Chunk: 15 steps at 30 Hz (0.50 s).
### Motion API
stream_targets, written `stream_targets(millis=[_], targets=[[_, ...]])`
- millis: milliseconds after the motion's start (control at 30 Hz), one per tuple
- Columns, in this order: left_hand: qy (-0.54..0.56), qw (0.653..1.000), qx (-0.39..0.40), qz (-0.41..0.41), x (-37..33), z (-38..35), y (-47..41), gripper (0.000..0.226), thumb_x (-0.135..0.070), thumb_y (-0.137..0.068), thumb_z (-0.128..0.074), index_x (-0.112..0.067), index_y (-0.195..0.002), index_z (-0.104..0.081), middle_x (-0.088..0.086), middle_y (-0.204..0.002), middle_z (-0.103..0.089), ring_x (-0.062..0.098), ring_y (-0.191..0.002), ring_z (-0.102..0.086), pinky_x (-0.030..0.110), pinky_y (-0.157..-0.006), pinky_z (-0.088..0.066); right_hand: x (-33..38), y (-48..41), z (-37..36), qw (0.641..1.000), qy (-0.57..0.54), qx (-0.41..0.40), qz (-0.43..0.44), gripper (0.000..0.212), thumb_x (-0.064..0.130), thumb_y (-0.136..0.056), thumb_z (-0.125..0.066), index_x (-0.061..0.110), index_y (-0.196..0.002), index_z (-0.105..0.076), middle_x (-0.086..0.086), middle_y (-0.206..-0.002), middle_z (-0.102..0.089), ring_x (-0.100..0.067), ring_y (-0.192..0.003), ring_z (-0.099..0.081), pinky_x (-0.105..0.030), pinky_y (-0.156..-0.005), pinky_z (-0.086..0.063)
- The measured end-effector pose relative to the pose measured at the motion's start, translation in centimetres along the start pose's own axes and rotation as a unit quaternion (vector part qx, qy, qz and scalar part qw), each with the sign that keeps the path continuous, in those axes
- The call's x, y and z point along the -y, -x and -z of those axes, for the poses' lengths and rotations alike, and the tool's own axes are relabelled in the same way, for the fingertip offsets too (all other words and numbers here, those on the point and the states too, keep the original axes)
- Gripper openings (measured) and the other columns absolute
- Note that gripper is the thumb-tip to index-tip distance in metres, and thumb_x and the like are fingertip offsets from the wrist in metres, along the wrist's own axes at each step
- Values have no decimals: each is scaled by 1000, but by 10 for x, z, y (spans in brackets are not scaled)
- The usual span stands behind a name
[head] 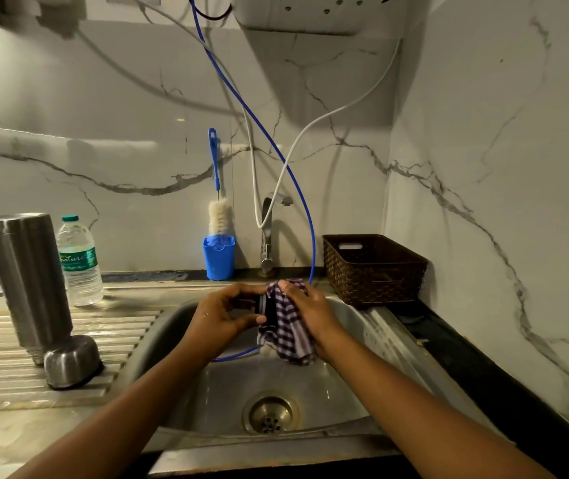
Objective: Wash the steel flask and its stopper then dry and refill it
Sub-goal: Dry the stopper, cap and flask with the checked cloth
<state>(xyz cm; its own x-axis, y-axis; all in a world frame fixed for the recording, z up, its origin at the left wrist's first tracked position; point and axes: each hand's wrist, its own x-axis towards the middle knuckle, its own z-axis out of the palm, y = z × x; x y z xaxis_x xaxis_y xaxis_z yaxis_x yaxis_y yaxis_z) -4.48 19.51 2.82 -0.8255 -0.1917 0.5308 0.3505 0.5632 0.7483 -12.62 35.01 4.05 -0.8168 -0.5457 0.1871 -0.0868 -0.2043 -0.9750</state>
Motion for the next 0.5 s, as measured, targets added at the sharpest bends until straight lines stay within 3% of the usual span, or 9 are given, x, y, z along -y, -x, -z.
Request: stream_targets(millis=[67, 167, 233, 300, 400, 500], targets=[[134, 990, -8, 53, -3, 0, 0, 39, -4, -74, -72, -15, -110, -64, 1, -106, -71, 13, -101, -67, 29, -84, -56, 2, 5, 1, 982, 135, 6, 131, 28, 35, -85, -66, 32, -109, -53, 6, -106, -62, -17, -101, -62, -30, -84, -54], [244, 962, -5, 121, -4, -1, -2, 38, -15, -72, -71, -9, -109, -64, 7, -99, -73, 20, -93, -70, 27, -75, -57, 4, 6, 5, 937, 237, 40, 252, 56, 49, -72, -67, 39, -123, -44, 16, -120, -53, -1, -109, -54, -19, -88, -50], [277, 946, 9, 170, -2, -1, -4, 32, -21, -73, -67, -7, -101, -66, 8, -90, -73, 19, -84, -70, 25, -68, -56, 2, 6, 8, 893, 321, 60, 309, 58, 49, -73, -63, 44, -125, -39, 27, -122, -42, 9, -111, -46, -9, -88, -44], [292, 934, 29, 201, -2, -1, -4, 29, -23, -75, -64, -4, -96, -66, 11, -85, -72, 17, -76, -68, 22, -63, -55, -2, 5, 11, 869, 358, 73, 334, 54, 45, -75, -62, 40, -126, -43, 27, -119, -41, 12, -109, -43, -7, -86, -40], [203, 966, 35, 157, -6, -6, -1, 25, -21, -78, -66, -7, -99, -66, 7, -87, -73, 16, -81, -70, 21, -66, -55, -5, 3, 11, 909, 266, 38, 320, 31, 37, -78, -59, 27, -107, -60, 10, -109, -58, -2, -102, -57, -18, -87, -48], [92, 992, 18, 85, -11, -15, 4, 22, -13, -81, -69, -16, -103, -65, -1, -93, -73, 7, -89, -69, 17, -71, -54, -6, -3, 8, 943, 204, -34, 260, 5, 29, -83, -60, 27, -87, -62, 4, -90, -67, -8, -86, -63, -25, -79, -53]])
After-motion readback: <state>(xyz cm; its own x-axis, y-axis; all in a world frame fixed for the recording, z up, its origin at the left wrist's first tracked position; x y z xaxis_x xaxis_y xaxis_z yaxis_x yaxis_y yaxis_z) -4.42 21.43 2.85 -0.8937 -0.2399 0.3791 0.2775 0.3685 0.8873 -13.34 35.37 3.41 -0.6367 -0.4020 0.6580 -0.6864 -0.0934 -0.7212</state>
